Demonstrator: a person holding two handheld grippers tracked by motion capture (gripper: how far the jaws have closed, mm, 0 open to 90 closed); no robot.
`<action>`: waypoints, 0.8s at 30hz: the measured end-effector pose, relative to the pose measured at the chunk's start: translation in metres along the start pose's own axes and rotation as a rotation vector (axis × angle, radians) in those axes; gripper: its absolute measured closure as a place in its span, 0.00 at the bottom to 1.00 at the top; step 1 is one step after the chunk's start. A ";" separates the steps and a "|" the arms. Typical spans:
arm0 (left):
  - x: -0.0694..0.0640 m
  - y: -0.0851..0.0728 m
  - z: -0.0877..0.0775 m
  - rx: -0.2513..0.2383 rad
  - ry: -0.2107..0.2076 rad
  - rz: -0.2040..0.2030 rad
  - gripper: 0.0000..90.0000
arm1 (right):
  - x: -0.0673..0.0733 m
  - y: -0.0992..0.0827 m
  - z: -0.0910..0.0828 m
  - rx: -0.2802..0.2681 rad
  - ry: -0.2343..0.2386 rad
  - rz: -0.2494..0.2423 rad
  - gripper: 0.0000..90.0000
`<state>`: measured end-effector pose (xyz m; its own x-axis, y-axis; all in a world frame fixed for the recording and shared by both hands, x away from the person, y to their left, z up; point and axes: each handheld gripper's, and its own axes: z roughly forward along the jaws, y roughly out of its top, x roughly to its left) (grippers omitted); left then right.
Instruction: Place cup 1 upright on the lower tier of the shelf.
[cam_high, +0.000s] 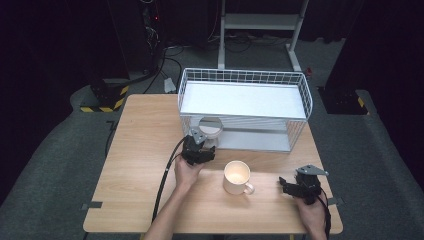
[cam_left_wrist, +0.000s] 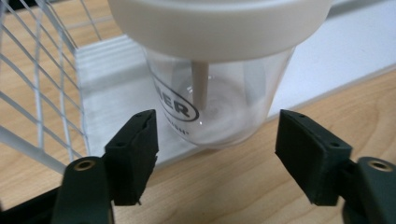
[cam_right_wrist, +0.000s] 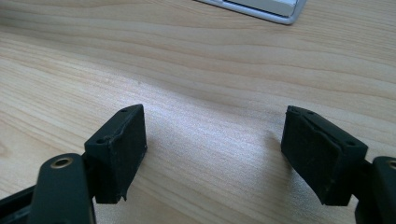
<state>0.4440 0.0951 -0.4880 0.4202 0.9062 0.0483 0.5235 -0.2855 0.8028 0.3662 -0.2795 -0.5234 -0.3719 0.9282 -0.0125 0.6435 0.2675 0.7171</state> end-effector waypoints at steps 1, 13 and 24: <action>-0.001 0.000 0.000 -0.002 -0.004 -0.006 0.36 | 0.000 0.000 0.000 0.000 0.000 0.000 0.25; -0.004 0.004 0.005 0.000 0.020 -0.025 0.46 | 0.000 0.000 0.000 0.000 0.000 0.000 0.25; -0.003 0.013 0.017 -0.023 0.020 -0.072 0.52 | 0.000 0.000 0.000 0.000 0.000 0.000 0.25</action>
<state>0.4622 0.0837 -0.4880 0.3671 0.9302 0.0013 0.5345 -0.2121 0.8181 0.3662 -0.2794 -0.5234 -0.3719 0.9282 -0.0125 0.6436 0.2675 0.7171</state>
